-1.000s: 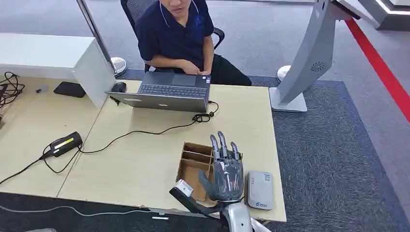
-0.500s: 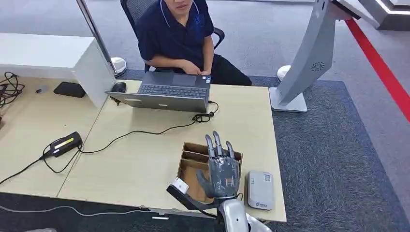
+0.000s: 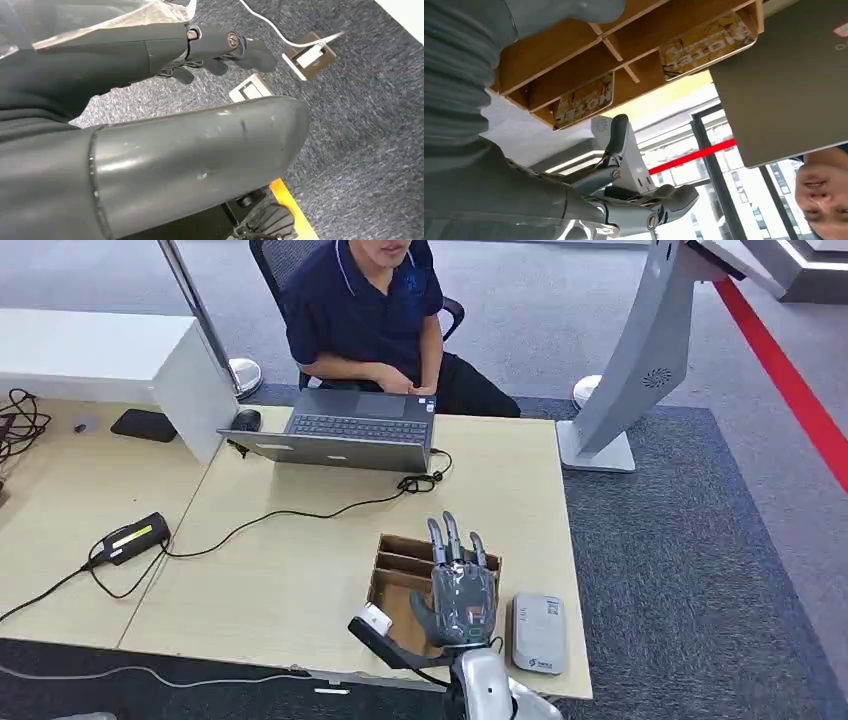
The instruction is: Pass the card to the sensor for recognition and then transmit it.
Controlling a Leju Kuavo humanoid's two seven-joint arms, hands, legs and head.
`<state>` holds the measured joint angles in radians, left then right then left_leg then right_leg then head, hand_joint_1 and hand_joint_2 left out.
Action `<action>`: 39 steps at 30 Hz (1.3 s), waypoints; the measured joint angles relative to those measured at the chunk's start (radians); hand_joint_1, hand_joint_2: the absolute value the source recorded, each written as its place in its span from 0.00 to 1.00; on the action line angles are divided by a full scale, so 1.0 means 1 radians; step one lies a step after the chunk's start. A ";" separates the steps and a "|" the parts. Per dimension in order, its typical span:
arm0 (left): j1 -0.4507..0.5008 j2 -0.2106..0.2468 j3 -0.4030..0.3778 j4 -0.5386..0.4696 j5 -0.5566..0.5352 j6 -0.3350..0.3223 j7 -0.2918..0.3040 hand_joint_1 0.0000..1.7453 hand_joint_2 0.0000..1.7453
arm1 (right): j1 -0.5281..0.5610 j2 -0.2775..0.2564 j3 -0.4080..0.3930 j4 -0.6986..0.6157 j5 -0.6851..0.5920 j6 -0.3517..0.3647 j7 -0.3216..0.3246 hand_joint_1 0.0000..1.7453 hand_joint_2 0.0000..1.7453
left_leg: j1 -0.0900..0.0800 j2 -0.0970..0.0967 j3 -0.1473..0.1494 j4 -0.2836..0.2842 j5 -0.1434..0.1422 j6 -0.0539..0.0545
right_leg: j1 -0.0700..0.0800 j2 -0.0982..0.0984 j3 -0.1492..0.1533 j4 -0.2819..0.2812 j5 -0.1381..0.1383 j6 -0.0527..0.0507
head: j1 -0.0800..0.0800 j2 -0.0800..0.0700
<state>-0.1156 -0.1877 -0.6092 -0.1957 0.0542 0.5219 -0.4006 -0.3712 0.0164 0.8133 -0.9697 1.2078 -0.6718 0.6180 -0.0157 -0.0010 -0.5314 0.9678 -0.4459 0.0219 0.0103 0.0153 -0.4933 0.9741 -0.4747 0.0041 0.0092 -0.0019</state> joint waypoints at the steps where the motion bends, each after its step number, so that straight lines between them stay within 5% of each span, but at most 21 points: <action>1: -0.001 0.000 -0.003 0.000 0.000 0.000 0.000 0.00 0.00 | -0.001 -0.002 0.000 0.000 0.000 0.000 0.001 0.00 1.00 | 0.000 0.000 0.000 0.000 0.000 0.000 | 0.000 0.000 0.000 0.000 0.000 0.000 | 0.000 0.000; 39: -0.005 0.008 -0.045 0.000 0.024 0.006 0.000 0.00 0.00 | -0.007 -0.079 -0.007 -0.039 0.047 -0.019 0.034 0.00 1.00 | 0.000 0.000 0.000 0.000 0.000 0.000 | 0.000 0.000 0.000 0.000 0.000 0.000 | 0.000 0.000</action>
<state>-0.1205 -0.1797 -0.6542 -0.1953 0.0786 0.5280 -0.4006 -0.3782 -0.0630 0.8064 -1.0090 1.2551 -0.6912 0.6519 -0.0157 -0.0010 -0.5312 0.9682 -0.4458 0.0219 0.0102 0.0154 -0.4934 0.9740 -0.4745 0.0042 0.0092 -0.0019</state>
